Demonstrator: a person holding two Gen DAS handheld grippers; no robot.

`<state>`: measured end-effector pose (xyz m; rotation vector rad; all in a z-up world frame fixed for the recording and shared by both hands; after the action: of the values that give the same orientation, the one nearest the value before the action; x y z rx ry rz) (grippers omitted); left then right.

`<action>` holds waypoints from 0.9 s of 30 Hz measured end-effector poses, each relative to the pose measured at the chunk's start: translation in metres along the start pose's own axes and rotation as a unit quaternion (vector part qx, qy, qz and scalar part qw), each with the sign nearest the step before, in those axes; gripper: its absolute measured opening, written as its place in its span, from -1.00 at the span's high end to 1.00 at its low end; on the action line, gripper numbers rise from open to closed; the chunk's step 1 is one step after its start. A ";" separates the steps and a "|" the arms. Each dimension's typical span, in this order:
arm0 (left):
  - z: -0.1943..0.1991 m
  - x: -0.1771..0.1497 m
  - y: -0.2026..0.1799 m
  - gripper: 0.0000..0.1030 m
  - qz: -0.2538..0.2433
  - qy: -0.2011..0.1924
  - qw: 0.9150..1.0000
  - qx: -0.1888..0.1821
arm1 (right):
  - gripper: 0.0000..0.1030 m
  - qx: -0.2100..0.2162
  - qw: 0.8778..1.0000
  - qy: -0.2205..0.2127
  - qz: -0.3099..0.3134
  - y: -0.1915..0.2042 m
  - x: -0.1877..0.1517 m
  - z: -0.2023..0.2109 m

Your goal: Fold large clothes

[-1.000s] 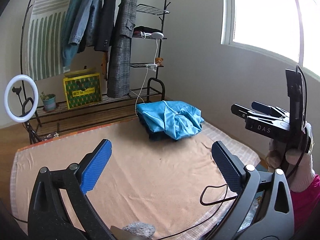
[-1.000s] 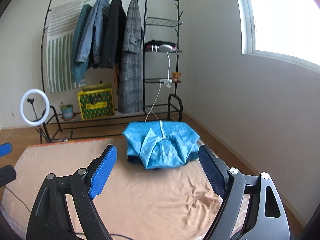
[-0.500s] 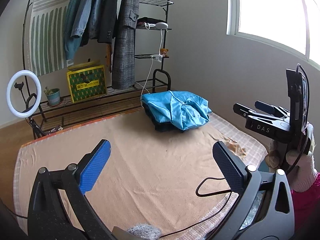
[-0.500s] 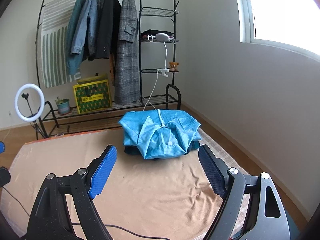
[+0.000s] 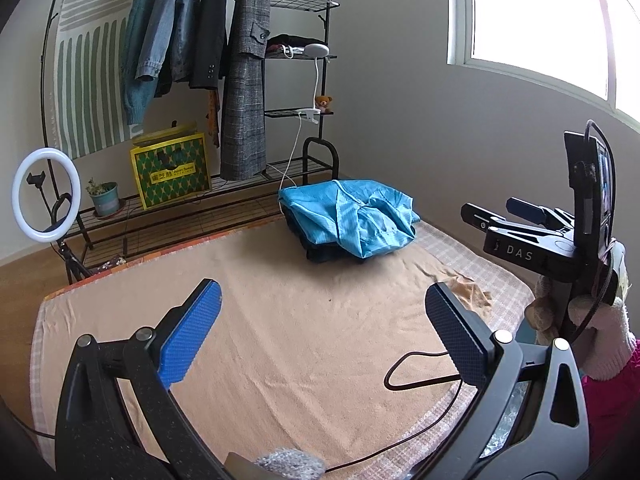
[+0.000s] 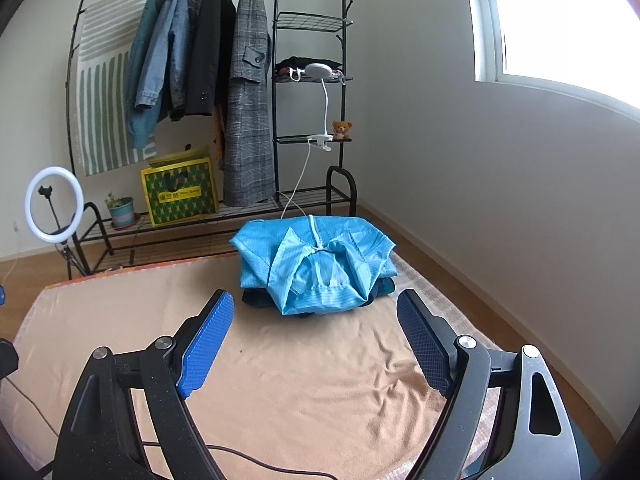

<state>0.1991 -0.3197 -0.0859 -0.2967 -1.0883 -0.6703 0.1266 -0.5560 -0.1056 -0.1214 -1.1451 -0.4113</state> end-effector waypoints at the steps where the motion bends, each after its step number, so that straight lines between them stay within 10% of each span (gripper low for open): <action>1: 0.001 0.001 0.000 -1.00 -0.001 -0.001 1.000 0.000 | -0.63 0.000 1.000 0.000 0.000 0.000 0.000 0.000; 27: 0.006 0.004 0.004 -1.00 -0.003 -0.003 1.000 0.000 | -0.63 0.004 1.000 0.001 0.007 0.002 0.001 -0.002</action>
<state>0.1980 -0.3146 -0.0795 -0.2943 -1.0954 -0.6755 0.1299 -0.5548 -0.1055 -0.1214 -1.1442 -0.3938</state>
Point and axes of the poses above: each gripper's, at about its wrist camera, not at the fingertips, and z roughly against the way its jaws point, y to its left, x to its top, the point moved 10 cm from there along -z, roughly the way its jaws point, and after that the axes turned 9 degrees about -z, right-handed, at the moved point
